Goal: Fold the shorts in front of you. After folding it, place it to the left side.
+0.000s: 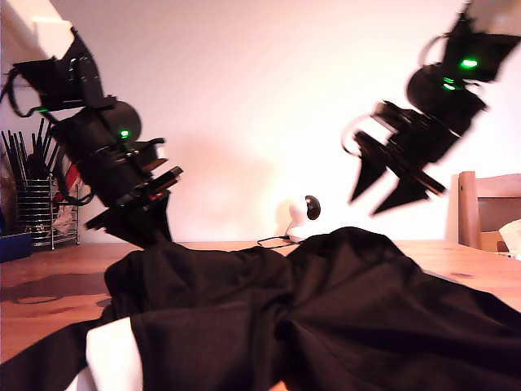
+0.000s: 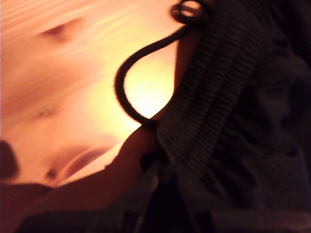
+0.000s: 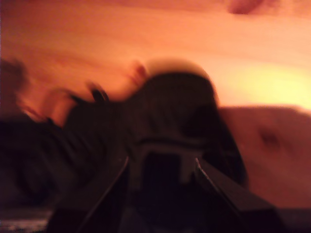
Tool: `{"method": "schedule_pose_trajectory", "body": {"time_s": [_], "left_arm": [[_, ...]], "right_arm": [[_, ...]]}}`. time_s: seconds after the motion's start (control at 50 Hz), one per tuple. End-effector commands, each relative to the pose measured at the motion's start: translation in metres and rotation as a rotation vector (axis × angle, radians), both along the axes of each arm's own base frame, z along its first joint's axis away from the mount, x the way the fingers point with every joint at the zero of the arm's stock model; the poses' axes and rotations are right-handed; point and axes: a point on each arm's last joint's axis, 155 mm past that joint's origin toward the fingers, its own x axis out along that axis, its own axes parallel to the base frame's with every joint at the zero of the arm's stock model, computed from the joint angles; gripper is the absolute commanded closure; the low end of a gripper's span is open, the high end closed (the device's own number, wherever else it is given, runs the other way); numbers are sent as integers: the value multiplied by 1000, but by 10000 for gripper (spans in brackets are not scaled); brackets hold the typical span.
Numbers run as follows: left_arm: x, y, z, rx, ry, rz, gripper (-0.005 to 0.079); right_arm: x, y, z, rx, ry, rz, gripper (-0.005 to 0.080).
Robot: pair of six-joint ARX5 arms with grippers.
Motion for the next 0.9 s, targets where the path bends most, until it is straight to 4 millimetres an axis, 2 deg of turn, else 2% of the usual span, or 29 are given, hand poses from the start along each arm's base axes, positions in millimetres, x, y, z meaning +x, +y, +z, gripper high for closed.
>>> {"method": "schedule_pose_trajectory", "body": {"time_s": [0.0,0.26,0.64,0.88], "left_arm": [[-2,-2,-9,22,-5,-39,766],[-1,9,-16,138,-65,-116,766],[9,10,-15,241,-190,-260,766],[11,5,-14,271,-231,-301,766]], "right_arm": [[7,5,-3,9,24,11,358],[26,8,-16,-6,40,37,340],[30,-1,-50,-72,61,40,320],[28,0,-58,-78,79,43,303]]}}
